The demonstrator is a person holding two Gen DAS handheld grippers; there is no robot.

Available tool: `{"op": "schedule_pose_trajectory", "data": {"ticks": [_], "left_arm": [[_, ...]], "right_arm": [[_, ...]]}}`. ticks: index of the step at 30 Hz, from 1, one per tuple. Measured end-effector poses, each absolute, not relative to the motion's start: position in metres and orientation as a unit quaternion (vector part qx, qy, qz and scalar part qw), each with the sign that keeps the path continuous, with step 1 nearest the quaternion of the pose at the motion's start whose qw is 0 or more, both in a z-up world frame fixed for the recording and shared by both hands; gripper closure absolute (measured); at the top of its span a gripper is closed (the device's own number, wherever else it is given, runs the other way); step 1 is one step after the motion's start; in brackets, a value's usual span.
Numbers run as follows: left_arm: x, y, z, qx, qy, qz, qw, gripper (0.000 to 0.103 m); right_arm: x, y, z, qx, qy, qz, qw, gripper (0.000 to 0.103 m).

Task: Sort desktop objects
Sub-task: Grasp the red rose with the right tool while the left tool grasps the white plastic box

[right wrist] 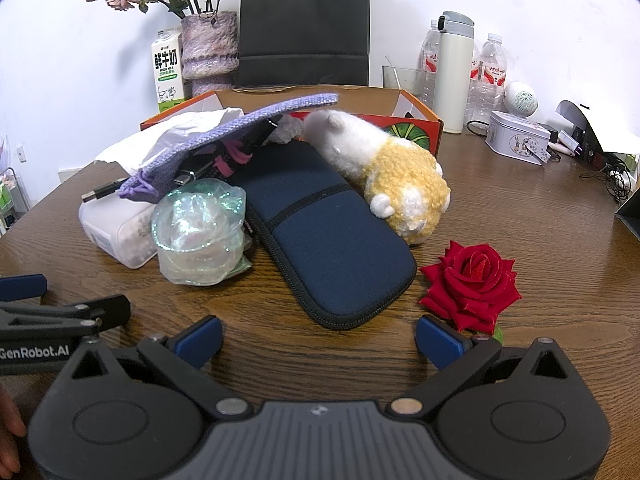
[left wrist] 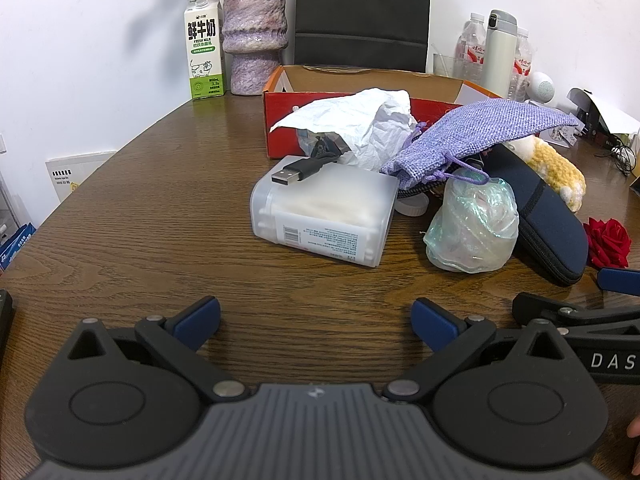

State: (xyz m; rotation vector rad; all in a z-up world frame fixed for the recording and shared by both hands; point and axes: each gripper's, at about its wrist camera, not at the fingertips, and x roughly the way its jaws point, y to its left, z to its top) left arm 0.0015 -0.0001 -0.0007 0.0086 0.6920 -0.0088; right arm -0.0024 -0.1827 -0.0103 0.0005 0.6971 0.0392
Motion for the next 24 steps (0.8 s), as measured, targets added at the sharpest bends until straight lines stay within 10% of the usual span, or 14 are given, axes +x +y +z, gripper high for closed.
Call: {"op": "schedule_pose_trajectory", "data": {"ticks": [24], "left_arm": [[-0.007,0.013,0.011,0.009,0.286,-0.062,0.956,0.0]], "right_arm": [[-0.019,-0.19,-0.003,-0.029,0.364,0.08,0.927,0.0]]}}
